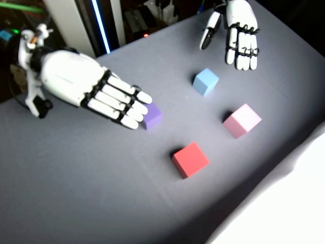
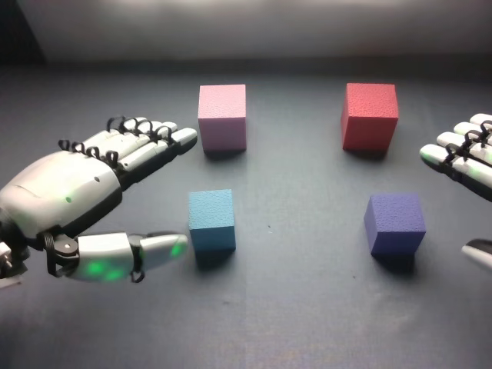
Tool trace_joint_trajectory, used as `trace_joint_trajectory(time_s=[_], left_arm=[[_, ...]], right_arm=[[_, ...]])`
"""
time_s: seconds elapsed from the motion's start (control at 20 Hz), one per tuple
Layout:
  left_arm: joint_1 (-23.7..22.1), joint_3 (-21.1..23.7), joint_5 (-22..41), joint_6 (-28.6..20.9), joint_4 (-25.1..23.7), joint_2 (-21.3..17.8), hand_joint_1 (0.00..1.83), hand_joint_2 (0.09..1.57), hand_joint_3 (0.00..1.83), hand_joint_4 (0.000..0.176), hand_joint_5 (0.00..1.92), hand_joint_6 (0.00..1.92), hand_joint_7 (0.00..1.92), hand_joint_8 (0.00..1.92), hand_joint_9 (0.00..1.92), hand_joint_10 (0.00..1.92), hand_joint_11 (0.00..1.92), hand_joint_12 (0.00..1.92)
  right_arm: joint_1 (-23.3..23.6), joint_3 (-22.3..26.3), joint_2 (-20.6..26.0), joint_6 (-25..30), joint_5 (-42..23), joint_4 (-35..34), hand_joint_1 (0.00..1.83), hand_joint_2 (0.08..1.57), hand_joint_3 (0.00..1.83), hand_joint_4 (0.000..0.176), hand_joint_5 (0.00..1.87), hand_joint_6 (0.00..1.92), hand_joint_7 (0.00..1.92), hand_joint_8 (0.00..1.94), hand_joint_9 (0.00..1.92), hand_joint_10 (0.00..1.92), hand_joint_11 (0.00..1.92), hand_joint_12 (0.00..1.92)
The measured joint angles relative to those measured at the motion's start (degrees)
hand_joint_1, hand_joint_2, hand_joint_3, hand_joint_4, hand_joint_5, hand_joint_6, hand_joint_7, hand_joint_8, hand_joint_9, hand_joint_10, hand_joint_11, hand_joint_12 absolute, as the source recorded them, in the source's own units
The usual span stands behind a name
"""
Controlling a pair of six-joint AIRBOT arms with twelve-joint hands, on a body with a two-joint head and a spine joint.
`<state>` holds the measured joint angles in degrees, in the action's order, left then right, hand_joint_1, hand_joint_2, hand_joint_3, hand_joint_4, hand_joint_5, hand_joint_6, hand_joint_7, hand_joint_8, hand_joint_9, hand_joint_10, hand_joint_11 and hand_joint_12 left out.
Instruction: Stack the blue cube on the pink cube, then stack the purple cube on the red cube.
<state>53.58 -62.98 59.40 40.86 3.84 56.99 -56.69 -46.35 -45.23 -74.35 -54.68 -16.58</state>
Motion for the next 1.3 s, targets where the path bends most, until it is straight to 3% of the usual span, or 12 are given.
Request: trace_joint_trajectory(time_s=[0.25,0.4,0.75,0.8,0.9,1.0,1.05,1.1,1.15,1.2,1.25,1.3], left_arm=[[-0.37,-1.05,-0.94,-0.83,0.33,1.73,0.23,1.09,0.0,0.109,0.0,0.0,0.0,0.0,0.0,0.0,0.0,0.0],[-2.6,-2.75,-3.61,-1.29,-0.55,4.09,0.38,1.02,0.0,0.089,0.0,0.0,0.0,0.0,0.0,0.0,0.0,0.0],[-6.29,-7.19,-10.56,-1.4,-0.81,9.46,0.69,0.96,0.0,0.004,0.16,0.04,0.22,0.04,0.11,0.05,0.0,0.0],[-6.45,-7.43,-11.67,-1.2,-0.87,9.86,0.72,0.96,0.0,0.0,0.24,0.02,0.31,0.04,0.15,0.16,0.0,0.25],[-7.13,-8.15,-13.57,-0.44,-0.57,10.91,0.8,0.96,0.0,0.0,0.36,0.03,0.5,0.05,0.06,0.74,0.0,1.22],[-7.52,-8.7,-13.99,-0.31,-0.5,11.39,0.81,1.01,0.01,0.0,0.48,0.07,0.71,0.11,0.15,0.94,0.0,1.29],[-7.56,-8.92,-13.9,-0.37,-0.35,11.47,0.88,1.06,0.01,0.0,0.7,0.23,0.9,0.47,0.38,1.19,0.0,1.57],[-7.63,-9.18,-13.88,-0.46,-0.17,11.63,1.17,1.12,0.01,0.0,0.89,0.69,0.95,1.15,0.79,1.55,0.34,1.85],[-7.65,-9.29,-13.22,-0.9,0.17,11.76,1.08,1.14,0.01,0.0,0.91,1.03,1.05,1.48,1.01,1.8,0.68,1.91],[-7.74,-9.29,-12.76,-1.38,0.39,11.78,1.02,1.17,0.01,0.051,0.87,1.17,1.14,1.66,1.23,1.9,1.15,1.92],[-7.82,-9.27,-12.68,-1.55,0.04,11.78,0.98,1.19,0.01,0.089,0.83,1.25,1.05,1.65,1.05,1.87,0.64,1.92],[-7.96,-9.27,-12.61,-1.57,-0.33,11.78,1.0,1.2,0.01,0.038,0.81,1.27,1.11,1.79,1.13,1.91,0.73,1.92]], right_arm=[[-1.03,0.02,-0.07,0.0,-1.88,-1.77,0.33,1.33,0.02,0.0,0.0,0.0,0.0,0.0,0.0,0.0,0.0,0.0],[-1.44,0.02,-0.07,-0.02,-2.16,-2.34,0.3,1.32,0.01,0.0,0.0,0.0,0.0,0.0,0.0,0.0,0.0,0.0],[-2.89,0.33,-0.09,-0.02,-2.91,-3.85,0.42,1.35,0.01,0.0,0.0,0.0,0.0,0.0,0.0,0.0,0.0,0.0],[-2.91,0.44,-0.07,-0.04,-2.86,-4.22,0.46,1.34,0.01,0.0,0.0,0.0,0.0,0.0,0.0,0.0,0.0,0.0],[-2.91,0.44,-0.09,0.0,-2.95,-4.31,0.47,1.35,0.01,0.0,0.0,0.0,0.0,0.0,0.0,0.0,0.0,0.0],[-2.91,0.59,-0.09,-0.02,-2.95,-4.42,0.46,1.35,0.01,0.0,0.0,0.0,0.0,0.0,0.0,0.0,0.0,0.0],[-2.91,0.59,-0.09,-0.02,-2.95,-4.46,0.46,1.35,0.01,0.0,0.0,0.0,0.0,0.0,0.0,0.0,0.0,0.0],[-2.91,0.61,-0.07,-0.02,-3.04,-4.46,0.45,1.35,0.01,0.0,0.0,0.0,0.0,0.0,0.0,0.0,0.0,0.0],[-2.91,0.61,-0.07,0.0,-3.06,-4.59,0.45,1.36,0.01,0.0,0.0,0.0,0.0,0.0,0.0,0.0,0.0,0.0],[-2.91,0.61,-0.09,-0.02,-3.06,-4.63,0.47,1.36,0.01,0.0,0.0,0.0,0.0,0.0,0.0,0.0,0.0,0.0],[-3.37,0.61,-0.07,-0.02,-3.48,-4.74,0.47,1.36,0.01,0.0,0.0,0.0,0.0,0.0,0.0,0.0,0.0,0.0],[-3.52,0.61,-0.07,-0.02,-3.41,-4.83,0.48,1.36,0.01,0.0,0.0,0.0,0.0,0.0,0.0,0.0,0.0,0.0]])
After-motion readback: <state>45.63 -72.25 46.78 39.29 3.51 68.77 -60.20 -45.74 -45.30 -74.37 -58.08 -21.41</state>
